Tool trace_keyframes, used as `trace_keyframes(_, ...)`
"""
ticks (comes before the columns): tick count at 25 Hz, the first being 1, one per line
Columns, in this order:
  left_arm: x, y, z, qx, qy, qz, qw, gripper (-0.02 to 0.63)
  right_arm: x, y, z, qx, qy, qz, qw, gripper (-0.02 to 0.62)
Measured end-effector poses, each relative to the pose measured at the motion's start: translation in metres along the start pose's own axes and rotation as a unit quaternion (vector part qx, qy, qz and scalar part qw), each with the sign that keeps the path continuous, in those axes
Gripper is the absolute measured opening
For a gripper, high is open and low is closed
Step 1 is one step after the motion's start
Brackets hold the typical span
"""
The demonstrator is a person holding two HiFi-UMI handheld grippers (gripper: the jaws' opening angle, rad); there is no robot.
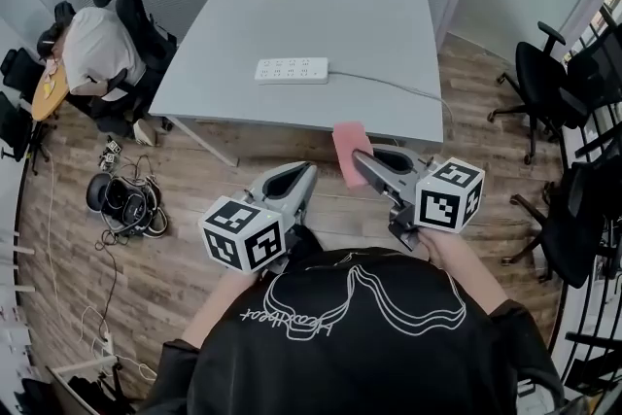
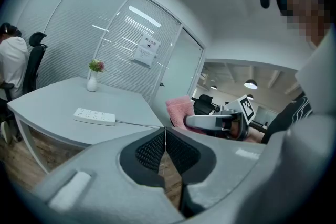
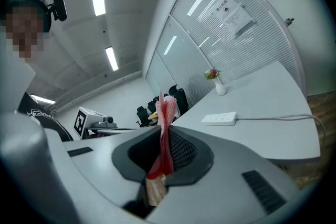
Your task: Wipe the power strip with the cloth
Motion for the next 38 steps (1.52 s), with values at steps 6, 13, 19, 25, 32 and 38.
trace_keyframes(6, -0.001, -0.021, 0.062, -0.016, 0.009, -0.004, 0.9998, 0.015, 0.048, -0.032, -0.014, 0.011, 0.012, 0.003, 1.000, 0.038)
trace_keyframes(13, -0.004, -0.059, 0.164, -0.035, 0.026, 0.013, 0.9990, 0.015, 0.132, -0.086, -0.039, 0.063, 0.024, 0.004, 0.998, 0.037)
trace_keyframes(19, 0.008, -0.082, 0.229, -0.033, 0.049, 0.034, 0.9977, 0.015, 0.181, -0.109, -0.060, 0.094, 0.054, 0.003, 0.994, 0.037)
trace_keyframes(25, 0.026, -0.111, 0.300, -0.018, 0.077, 0.063, 0.9949, 0.015, 0.234, -0.139, -0.085, 0.118, 0.088, -0.001, 0.989, 0.035)
trace_keyframes(32, 0.045, -0.123, 0.352, -0.004, 0.093, 0.092, 0.9914, 0.014, 0.277, -0.153, -0.108, 0.139, 0.117, -0.007, 0.983, 0.035)
trace_keyframes(38, 0.060, -0.131, 0.392, -0.012, 0.096, 0.101, 0.9902, 0.014, 0.314, -0.161, -0.128, 0.146, 0.131, 0.014, 0.981, 0.035)
Point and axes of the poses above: the fingertips, and each gripper's own axes: x forward along the fingers, z to its left, y out of its underside, the point moved 10 cm from there along -x, backward along the fingers, and after that the axes turned 14 degrees about z, right-handed, at the moved point
